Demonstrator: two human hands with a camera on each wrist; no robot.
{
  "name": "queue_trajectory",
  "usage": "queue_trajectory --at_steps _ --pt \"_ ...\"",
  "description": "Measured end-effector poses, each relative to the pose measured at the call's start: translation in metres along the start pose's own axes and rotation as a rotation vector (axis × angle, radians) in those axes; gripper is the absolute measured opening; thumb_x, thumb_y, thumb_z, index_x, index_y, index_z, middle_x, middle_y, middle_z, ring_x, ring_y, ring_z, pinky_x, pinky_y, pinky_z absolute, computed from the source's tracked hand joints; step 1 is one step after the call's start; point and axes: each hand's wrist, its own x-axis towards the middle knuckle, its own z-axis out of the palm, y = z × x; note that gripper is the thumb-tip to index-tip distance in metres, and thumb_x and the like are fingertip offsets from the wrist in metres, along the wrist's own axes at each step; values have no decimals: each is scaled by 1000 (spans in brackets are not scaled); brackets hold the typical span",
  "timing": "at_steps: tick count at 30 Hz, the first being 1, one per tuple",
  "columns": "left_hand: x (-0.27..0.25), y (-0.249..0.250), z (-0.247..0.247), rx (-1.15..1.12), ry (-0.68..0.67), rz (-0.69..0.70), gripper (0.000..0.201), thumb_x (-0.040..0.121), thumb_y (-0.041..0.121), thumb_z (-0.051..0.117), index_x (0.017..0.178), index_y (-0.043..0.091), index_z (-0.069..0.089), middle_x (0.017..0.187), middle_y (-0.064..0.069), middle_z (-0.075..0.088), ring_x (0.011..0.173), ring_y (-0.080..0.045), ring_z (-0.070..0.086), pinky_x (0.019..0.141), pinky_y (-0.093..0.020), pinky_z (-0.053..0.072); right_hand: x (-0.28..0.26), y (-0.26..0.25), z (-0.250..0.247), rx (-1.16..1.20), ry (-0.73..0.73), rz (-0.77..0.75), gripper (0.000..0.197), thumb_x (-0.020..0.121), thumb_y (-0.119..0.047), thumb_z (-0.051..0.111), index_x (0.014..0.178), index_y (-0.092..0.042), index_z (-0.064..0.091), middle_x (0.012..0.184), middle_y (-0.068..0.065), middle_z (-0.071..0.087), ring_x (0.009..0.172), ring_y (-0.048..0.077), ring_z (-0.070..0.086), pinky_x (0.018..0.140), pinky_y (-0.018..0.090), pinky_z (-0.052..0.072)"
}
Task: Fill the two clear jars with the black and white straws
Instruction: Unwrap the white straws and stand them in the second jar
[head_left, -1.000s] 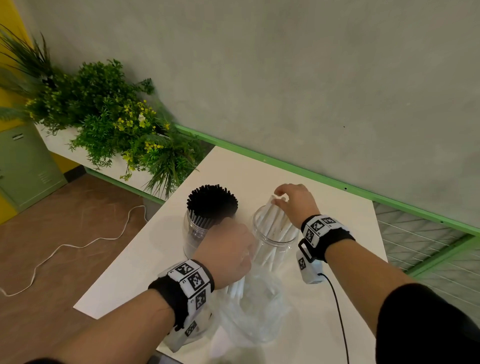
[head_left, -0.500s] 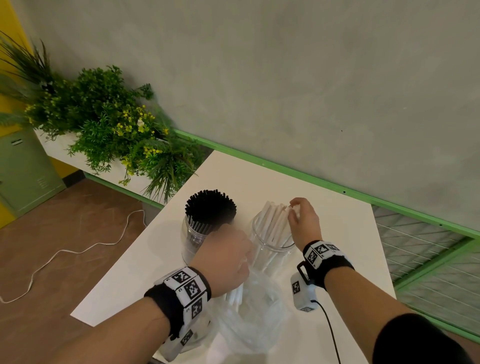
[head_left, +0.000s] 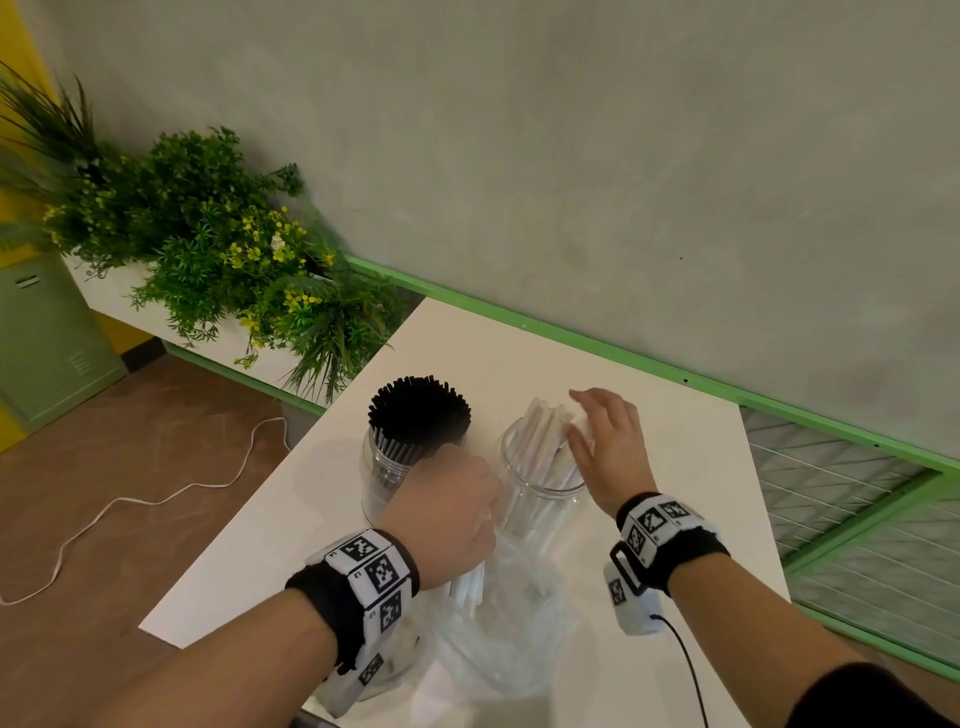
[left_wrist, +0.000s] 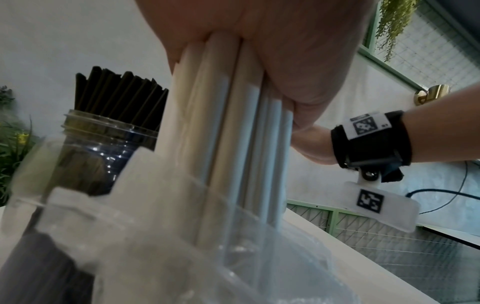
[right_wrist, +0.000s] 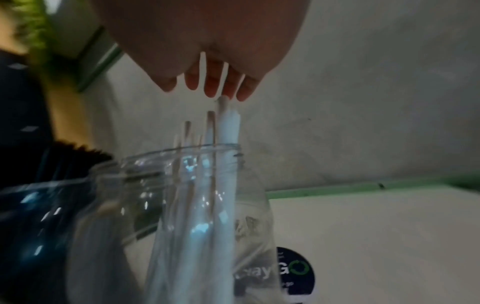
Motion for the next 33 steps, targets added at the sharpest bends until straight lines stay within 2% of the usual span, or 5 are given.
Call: queue_trajectory --at_steps 4,11,20,28,33 --pt "1 0 -1 -9 2 0 13 74 37 45 82 32 54 88 18 56 95 -14 51 69 -29 45 0 -2 5 -263 -155 -133 42 83 -22 71 123 -22 60 116 0 60 107 27 48 83 43 43" --pt "1 0 -2 -13 -4 -5 14 74 37 44 82 33 55 88 18 56 96 -14 51 70 -30 45 10 6 4 -198 -132 -87 22 74 -7 77 91 -19 72 88 0 64 89 31 57 75 37 35" --pt "1 1 -2 -9 0 -5 13 74 37 46 81 33 56 88 18 57 94 -14 51 69 -29 45 20 8 -7 -206 -442 145 40 87 -34 66 125 -25 56 129 2 45 111 25 48 92 36 41" --pt "-1 2 -3 -6 0 -8 11 74 37 47 81 33 55 88 19 56 93 -13 51 69 -26 42 17 5 16 49 -158 140 34 86 11 49 114 -2 63 111 15 53 101 32 54 90 30 42" --pt "0 2 -3 -5 -7 -14 13 74 37 45 81 33 55 88 18 57 94 -14 51 69 -27 43 39 -1 16 92 -116 161 31 91 7 46 116 0 62 115 18 54 107 33 51 91 23 34"
